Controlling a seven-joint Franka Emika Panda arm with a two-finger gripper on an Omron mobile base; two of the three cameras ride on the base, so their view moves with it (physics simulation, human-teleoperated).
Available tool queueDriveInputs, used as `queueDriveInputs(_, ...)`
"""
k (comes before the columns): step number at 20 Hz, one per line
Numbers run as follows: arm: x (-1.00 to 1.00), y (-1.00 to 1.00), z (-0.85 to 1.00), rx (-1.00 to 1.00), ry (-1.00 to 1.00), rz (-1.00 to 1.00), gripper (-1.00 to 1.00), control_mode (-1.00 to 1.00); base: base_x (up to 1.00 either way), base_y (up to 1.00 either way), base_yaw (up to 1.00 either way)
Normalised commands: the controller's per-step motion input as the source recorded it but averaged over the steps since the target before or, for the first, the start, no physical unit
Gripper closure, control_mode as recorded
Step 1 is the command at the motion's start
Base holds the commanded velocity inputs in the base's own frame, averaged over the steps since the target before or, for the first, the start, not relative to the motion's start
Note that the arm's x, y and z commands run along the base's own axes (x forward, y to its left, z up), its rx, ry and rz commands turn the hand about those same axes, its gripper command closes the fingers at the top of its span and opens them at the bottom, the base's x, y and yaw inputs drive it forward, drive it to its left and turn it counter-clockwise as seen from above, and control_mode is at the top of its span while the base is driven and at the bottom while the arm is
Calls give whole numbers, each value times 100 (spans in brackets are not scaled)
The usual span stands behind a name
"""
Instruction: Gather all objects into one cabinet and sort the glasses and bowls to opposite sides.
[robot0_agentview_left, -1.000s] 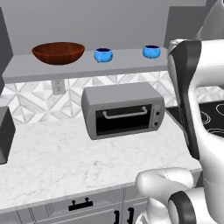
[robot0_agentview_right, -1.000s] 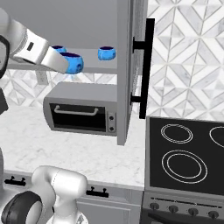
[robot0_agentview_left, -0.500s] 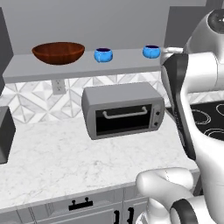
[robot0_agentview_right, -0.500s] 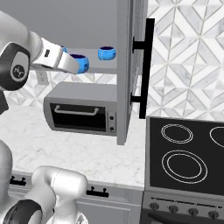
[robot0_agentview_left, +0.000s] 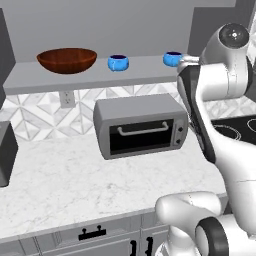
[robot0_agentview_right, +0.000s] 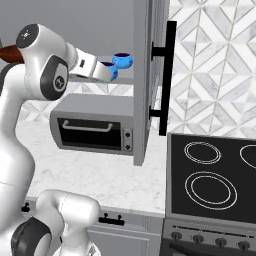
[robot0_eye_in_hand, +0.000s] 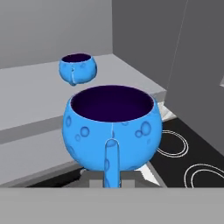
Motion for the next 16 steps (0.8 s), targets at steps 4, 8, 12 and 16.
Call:
queueDriveInputs(4,68,-21,0,0,2,0,100,-100,0,0,0)
queueDriveInputs(8,70,-21,0,0,3,0,100,-100,0,0,0)
queueDriveInputs(12,71,-17,0,0,3,0,100,-100,0,0,0)
queueDriveInputs(16,60,-23,-4,0,1,1,100,-100,0,0,0)
